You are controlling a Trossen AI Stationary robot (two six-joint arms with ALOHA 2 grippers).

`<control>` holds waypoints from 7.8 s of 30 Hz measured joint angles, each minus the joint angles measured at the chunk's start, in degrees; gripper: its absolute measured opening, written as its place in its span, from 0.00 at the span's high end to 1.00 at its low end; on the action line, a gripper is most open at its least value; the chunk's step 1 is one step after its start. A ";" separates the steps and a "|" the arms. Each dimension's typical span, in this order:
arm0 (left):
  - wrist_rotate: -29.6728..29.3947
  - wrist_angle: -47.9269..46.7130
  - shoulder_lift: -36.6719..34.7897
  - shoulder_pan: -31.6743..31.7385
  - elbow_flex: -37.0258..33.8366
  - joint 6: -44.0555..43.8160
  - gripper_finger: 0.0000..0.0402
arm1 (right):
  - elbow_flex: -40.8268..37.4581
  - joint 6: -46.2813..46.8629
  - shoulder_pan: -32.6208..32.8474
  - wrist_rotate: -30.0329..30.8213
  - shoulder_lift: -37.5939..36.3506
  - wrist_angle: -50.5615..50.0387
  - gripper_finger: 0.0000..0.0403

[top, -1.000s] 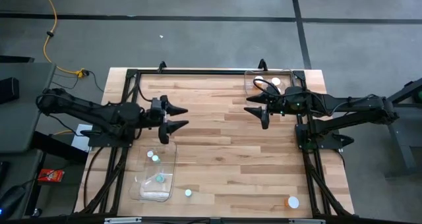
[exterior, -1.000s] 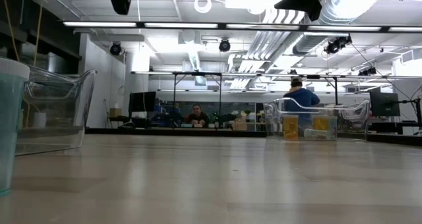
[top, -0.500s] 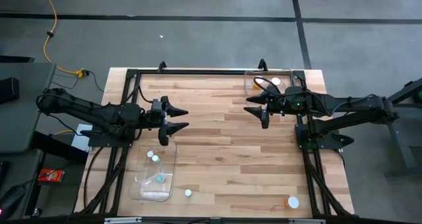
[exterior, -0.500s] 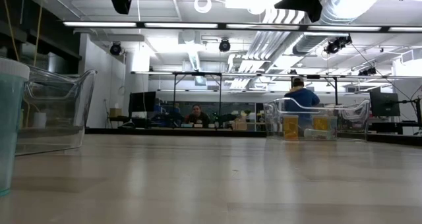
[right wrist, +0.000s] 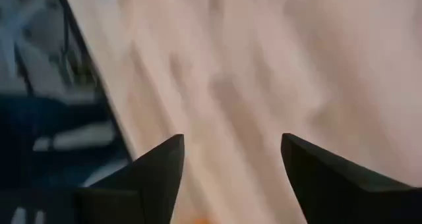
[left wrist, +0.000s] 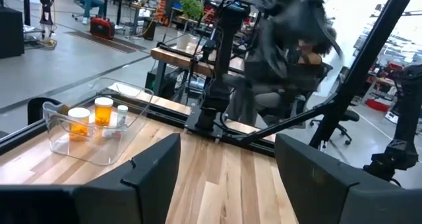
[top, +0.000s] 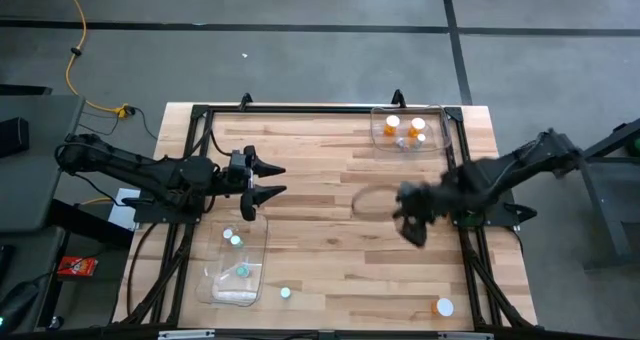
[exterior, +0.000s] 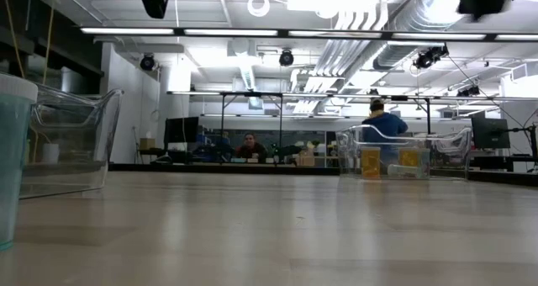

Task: Pick and place medicine bottles into bin by pill shape (circle, oval)
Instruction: Put the large orange capsule bottle into the top transparent bin, then put the green tablet bottle into the bottom transparent bin

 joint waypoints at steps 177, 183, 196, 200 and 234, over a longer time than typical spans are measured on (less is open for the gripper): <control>9.57 8.42 -0.02 4.52 0.02 -12.50 0.41 | -28.63 -41.24 -54.31 20.68 -4.20 60.10 0.50; 8.16 8.42 -0.02 4.55 0.02 -12.50 0.41 | -36.12 -37.99 -56.12 25.07 -2.69 67.11 0.50; 6.59 8.42 -0.02 4.55 0.02 -12.48 0.41 | -40.06 -30.56 -56.78 29.37 6.19 77.00 0.50; 6.61 8.42 -0.02 4.55 0.02 -12.48 0.41 | -40.06 -29.56 -56.78 28.24 8.61 76.97 0.49; 3.84 7.54 0.00 4.57 0.02 -1.55 0.41 | -24.89 -32.06 -25.97 13.89 -11.66 67.78 0.34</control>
